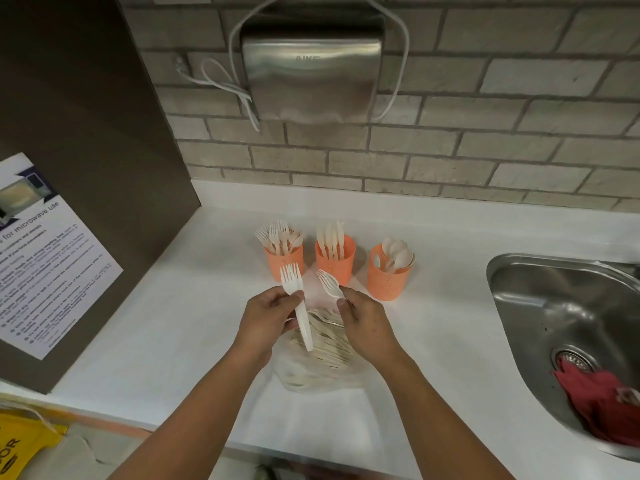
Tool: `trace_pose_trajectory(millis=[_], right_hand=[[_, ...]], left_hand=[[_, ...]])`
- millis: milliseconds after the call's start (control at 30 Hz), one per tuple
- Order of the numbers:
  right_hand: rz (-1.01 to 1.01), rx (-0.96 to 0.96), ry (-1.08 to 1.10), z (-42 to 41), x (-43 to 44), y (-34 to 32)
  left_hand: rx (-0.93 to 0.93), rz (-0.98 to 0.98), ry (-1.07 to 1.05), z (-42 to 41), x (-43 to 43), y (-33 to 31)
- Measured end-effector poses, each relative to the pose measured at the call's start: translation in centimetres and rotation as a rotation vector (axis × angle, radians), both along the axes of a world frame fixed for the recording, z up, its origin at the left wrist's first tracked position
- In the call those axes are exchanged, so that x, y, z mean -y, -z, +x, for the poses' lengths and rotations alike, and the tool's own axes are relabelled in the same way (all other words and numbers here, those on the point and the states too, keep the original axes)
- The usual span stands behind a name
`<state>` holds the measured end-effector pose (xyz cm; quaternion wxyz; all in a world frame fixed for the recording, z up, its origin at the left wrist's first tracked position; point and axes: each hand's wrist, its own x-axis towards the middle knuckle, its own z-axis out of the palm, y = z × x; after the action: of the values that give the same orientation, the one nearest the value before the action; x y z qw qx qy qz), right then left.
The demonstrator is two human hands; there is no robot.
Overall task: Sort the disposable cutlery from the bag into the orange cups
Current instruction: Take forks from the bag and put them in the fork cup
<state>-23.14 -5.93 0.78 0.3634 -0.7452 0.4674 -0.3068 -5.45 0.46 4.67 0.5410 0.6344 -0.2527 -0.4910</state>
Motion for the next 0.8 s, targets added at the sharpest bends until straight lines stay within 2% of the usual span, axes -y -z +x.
trace_pose_trajectory(millis=[100,167,367,600,800], right_hand=[[0.252,0.193,0.047,0.9,-0.4,-1.8],[0.331,0.284,0.063,1.7,-0.5,-2.1],[0.281,0.443,0.093,4.0,-1.5,-2.3],[0.082,0.375,0.141,5.9,-1.7,-1.9],[0.082,0.320,0.144,7.3,-1.6,-2.0]], left_hand=[[-0.015,-0.024,0.016,-0.1,0.1,-0.7],[-0.026,-0.042,0.027,-0.2,0.1,-1.1],[-0.045,-0.100,0.072,-0.2,-0.2,-1.6],[-0.039,-0.106,0.034,1.0,0.1,-1.3],[0.029,-0.100,0.008,2.1,1.1,-0.9]])
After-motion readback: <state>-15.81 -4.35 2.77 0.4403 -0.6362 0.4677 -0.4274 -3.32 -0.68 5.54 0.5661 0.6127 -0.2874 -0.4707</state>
